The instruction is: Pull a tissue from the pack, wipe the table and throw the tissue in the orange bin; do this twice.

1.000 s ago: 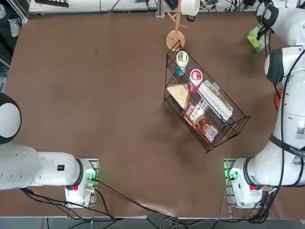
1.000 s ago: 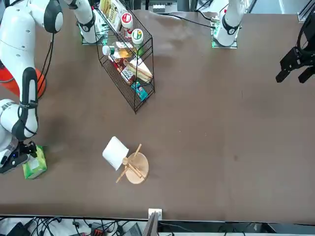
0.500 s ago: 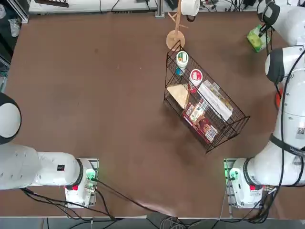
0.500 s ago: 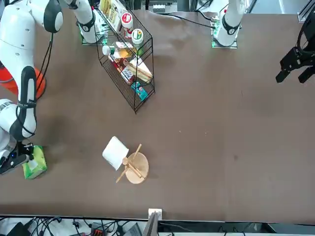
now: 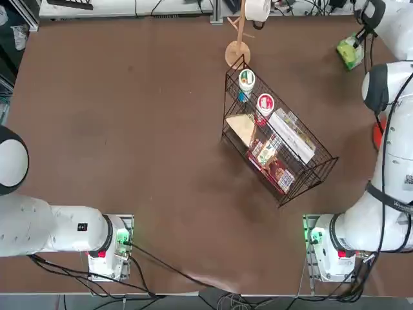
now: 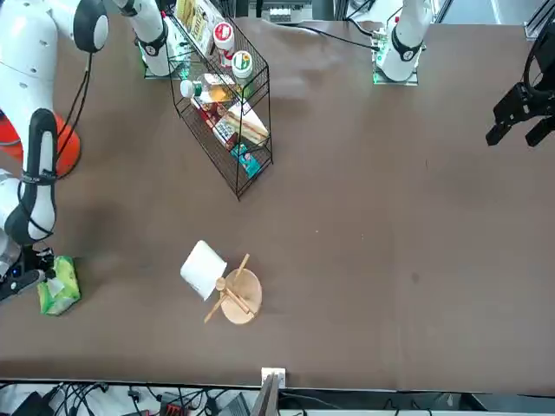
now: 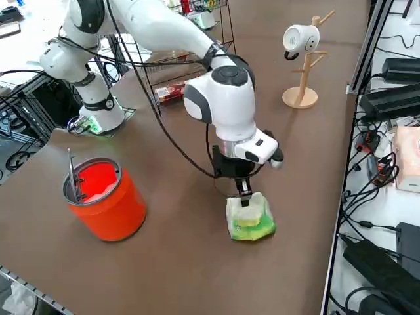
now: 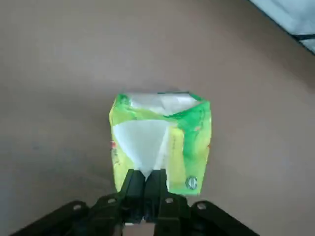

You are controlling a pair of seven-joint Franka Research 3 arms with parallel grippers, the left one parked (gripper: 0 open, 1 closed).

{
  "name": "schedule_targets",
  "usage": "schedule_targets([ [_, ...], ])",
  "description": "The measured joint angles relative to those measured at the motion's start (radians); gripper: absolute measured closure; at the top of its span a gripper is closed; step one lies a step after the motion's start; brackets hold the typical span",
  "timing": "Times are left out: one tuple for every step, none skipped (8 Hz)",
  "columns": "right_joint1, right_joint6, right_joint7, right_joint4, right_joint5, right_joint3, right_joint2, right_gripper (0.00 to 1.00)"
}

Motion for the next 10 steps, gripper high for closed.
schedule_targets([
  [0.007,-0.046,0.0,0.013,0.0,-0.014,-0.032,0.99],
  [0.02,-0.083,0.0,0.018,0.0,-0.024,-0.067,0.99],
  [0.032,-0.102,0.0,0.018,0.0,-0.029,-0.091,0.99],
  [0.038,-0.12,0.0,0.018,0.0,-0.033,-0.099,0.99],
  [0.044,-0.153,0.018,0.018,0.0,-0.034,-0.102,0.99],
  [0.065,-0.213,0.069,0.021,-0.002,-0.038,-0.117,0.99],
  [0.107,-0.296,0.152,0.028,-0.018,-0.05,-0.147,0.99],
  [0.164,-0.384,0.264,0.031,-0.053,-0.061,-0.193,0.99],
  [0.226,-0.477,0.388,0.031,-0.083,-0.066,-0.244,0.99],
  [0.28,-0.557,0.5,0.023,-0.092,-0.067,-0.283,0.99],
])
